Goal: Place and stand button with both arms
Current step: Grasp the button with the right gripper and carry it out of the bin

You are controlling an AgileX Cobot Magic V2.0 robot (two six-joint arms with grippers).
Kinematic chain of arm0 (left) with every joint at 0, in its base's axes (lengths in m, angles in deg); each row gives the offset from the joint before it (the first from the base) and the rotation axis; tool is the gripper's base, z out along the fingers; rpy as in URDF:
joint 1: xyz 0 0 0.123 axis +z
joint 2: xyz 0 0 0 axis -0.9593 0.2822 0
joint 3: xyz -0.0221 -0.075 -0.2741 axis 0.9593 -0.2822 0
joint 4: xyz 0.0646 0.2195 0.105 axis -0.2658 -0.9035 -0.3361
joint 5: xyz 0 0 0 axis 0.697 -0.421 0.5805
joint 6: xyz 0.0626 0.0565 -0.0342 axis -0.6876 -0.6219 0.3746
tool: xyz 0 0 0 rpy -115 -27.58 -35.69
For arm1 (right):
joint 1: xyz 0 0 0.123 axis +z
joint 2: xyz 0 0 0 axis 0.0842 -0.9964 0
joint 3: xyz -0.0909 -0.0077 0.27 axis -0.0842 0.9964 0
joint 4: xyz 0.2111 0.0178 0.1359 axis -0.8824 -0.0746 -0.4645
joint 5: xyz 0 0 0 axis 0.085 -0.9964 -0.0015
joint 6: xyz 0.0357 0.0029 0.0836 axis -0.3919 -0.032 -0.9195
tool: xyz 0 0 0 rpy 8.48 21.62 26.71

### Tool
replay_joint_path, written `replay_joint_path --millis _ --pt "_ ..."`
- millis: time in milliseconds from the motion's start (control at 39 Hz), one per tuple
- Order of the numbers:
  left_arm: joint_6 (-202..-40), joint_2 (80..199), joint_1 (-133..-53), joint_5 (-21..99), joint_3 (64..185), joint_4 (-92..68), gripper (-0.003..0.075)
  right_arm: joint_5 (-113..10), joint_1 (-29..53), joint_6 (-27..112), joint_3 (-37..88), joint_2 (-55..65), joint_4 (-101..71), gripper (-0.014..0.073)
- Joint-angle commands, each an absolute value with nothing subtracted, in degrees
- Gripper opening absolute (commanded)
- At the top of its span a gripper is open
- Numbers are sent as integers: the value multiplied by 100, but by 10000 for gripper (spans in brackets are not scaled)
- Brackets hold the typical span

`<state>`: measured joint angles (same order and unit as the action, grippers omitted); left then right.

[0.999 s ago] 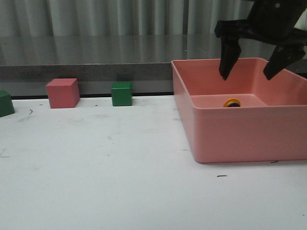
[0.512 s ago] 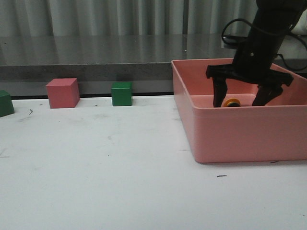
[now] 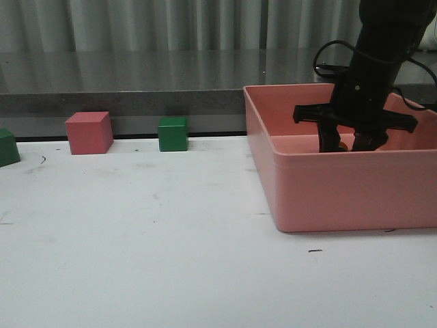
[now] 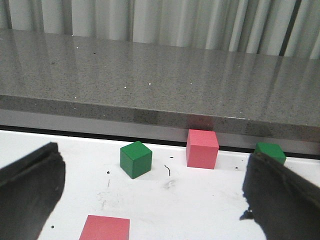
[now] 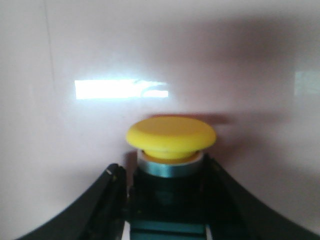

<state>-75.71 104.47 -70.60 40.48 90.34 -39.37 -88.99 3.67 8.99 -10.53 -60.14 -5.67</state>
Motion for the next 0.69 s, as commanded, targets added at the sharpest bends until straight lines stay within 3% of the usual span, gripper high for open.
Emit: replay_joint_path --millis 0,359,666 --pt "-7526 10525 -7097 4524 9245 -3889 692 -9006 342 903 -1386 -5434 -569 267" --pt "-7526 10525 -7097 4524 9245 -3889 692 -9456 859 1060 -1950 -4443 -569 267" --pt "-7526 10525 -7097 4524 9245 -3889 692 -9380 2258 1060 -2094 -4256 -657 267"
